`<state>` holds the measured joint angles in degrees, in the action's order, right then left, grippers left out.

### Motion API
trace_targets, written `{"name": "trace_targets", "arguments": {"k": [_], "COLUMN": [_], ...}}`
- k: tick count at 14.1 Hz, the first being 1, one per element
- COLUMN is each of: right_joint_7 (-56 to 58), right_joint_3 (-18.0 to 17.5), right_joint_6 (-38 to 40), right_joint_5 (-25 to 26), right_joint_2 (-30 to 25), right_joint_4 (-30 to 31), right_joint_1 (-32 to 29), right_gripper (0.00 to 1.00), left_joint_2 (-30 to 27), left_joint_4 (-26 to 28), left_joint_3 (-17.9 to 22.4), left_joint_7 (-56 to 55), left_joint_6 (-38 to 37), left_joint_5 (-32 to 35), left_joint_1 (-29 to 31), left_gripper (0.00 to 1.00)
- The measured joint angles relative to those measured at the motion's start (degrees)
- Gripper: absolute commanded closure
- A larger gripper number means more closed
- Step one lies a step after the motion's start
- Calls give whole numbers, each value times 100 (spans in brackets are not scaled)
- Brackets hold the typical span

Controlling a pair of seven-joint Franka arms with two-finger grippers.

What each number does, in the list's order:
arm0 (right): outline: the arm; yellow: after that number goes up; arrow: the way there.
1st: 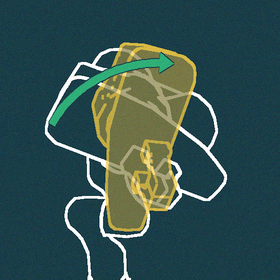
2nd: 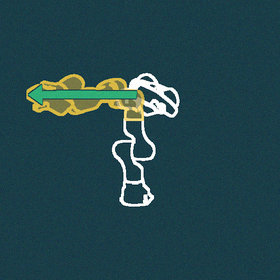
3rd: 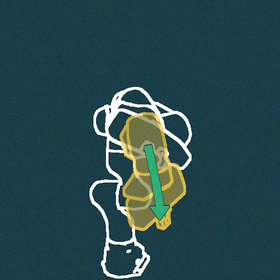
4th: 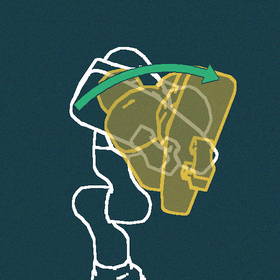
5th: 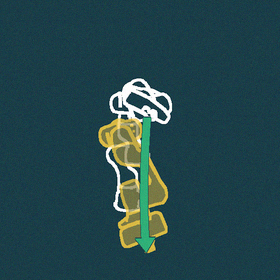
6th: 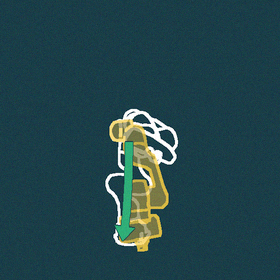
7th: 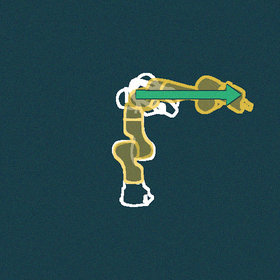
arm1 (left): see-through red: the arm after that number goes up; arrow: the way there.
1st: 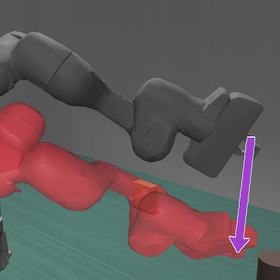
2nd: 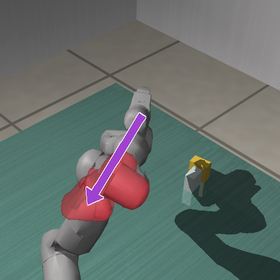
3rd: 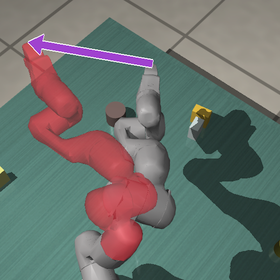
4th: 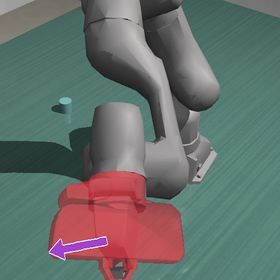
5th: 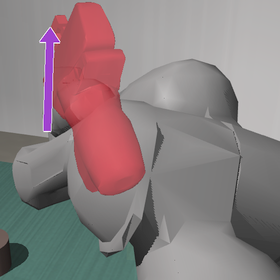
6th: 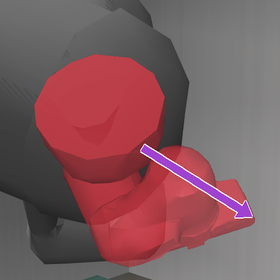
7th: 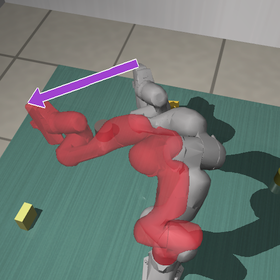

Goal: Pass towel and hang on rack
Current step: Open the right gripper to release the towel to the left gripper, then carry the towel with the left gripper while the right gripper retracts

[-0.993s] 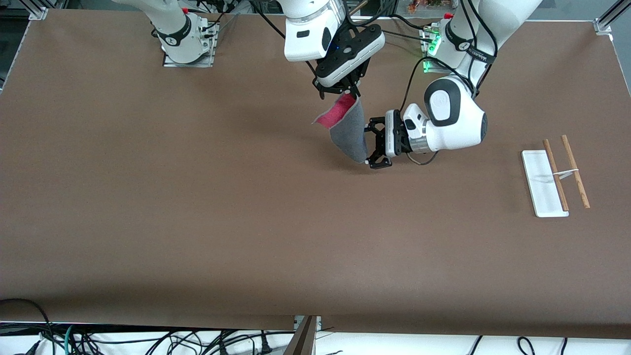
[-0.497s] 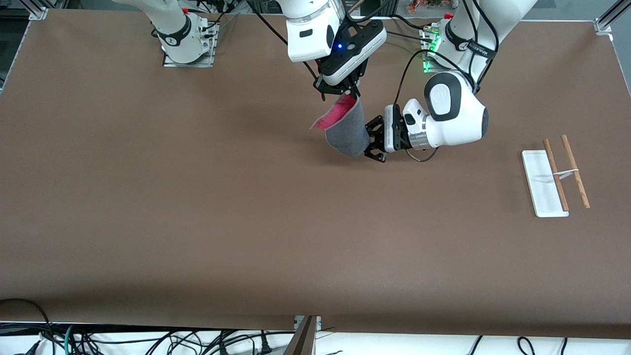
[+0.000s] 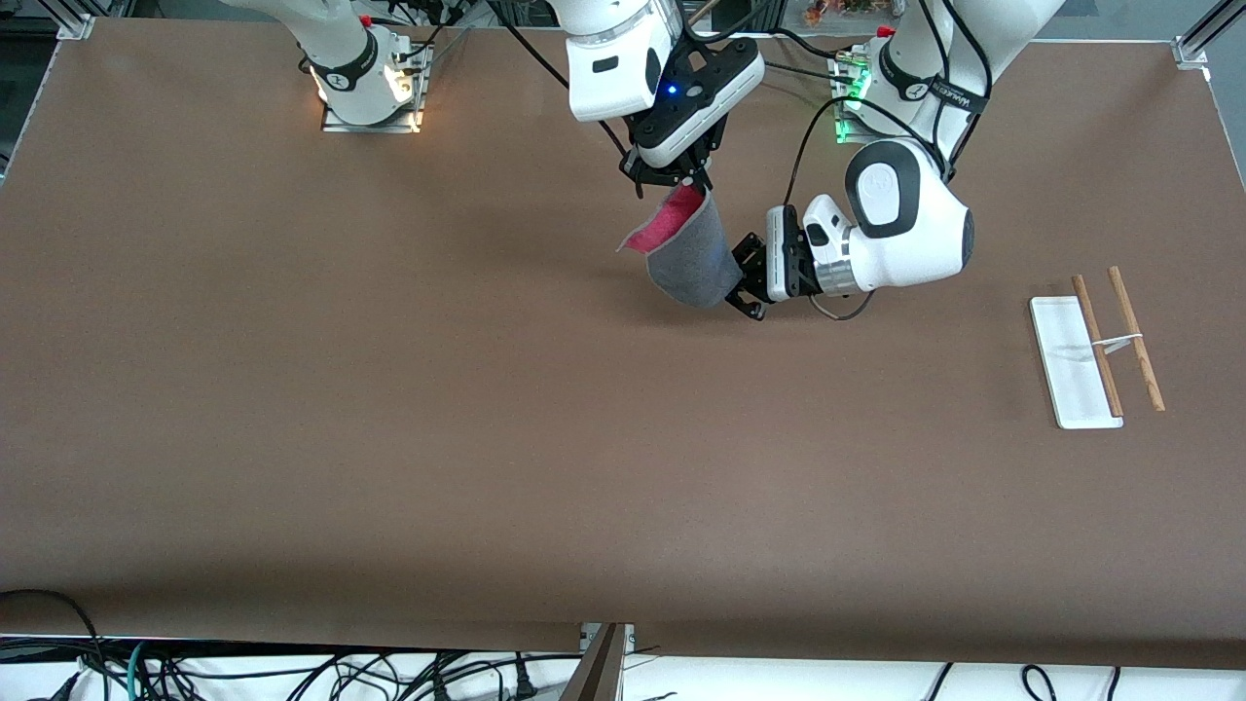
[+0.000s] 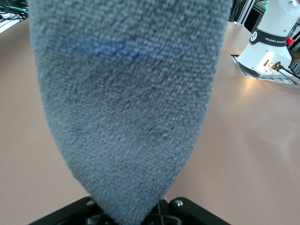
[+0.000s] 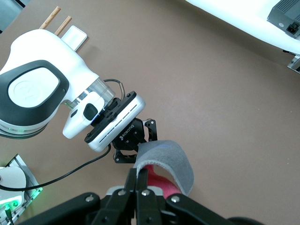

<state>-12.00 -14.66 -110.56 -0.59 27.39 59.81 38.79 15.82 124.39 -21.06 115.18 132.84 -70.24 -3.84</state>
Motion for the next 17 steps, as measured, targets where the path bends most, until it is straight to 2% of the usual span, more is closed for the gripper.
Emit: {"name": "trace_targets", "arguments": {"k": [1, 2, 3, 8, 11, 14, 17], "right_joint_7": [0, 0, 0, 0, 0, 0, 1], "right_joint_3": [0, 0, 0, 7, 103, 207, 602], "right_joint_6": [0, 0, 0, 10, 58, 312, 497], "right_joint_5": [0, 0, 0, 0, 0, 3, 4], "right_joint_2": [0, 0, 0, 0, 0, -2, -48], "right_joint_4": [0, 0, 0, 0, 0, -1, -4], "right_joint_1": [0, 0, -1, -5, -32, -198, -283], "right_gripper": [76, 5, 0, 0, 0, 0, 0], "left_joint_2": [-8, -17, -26, -119, -247, -526, -893], "left_joint_4": [2, 9, 18, 63, 66, 88, 145], "left_joint_3": [0, 0, 0, 0, -1, 6, 21], "left_joint_7": [0, 1, 1, 1, 1, -15, -115], "left_joint_6": [0, 0, 0, -11, -94, -344, -939], "left_joint_5": [0, 0, 0, 0, 233, 691, 1479], "left_joint_1": [12, 20, 27, 77, 200, 580, 1334], "left_gripper": [100, 100, 100, 100, 100, 100, 100]}}
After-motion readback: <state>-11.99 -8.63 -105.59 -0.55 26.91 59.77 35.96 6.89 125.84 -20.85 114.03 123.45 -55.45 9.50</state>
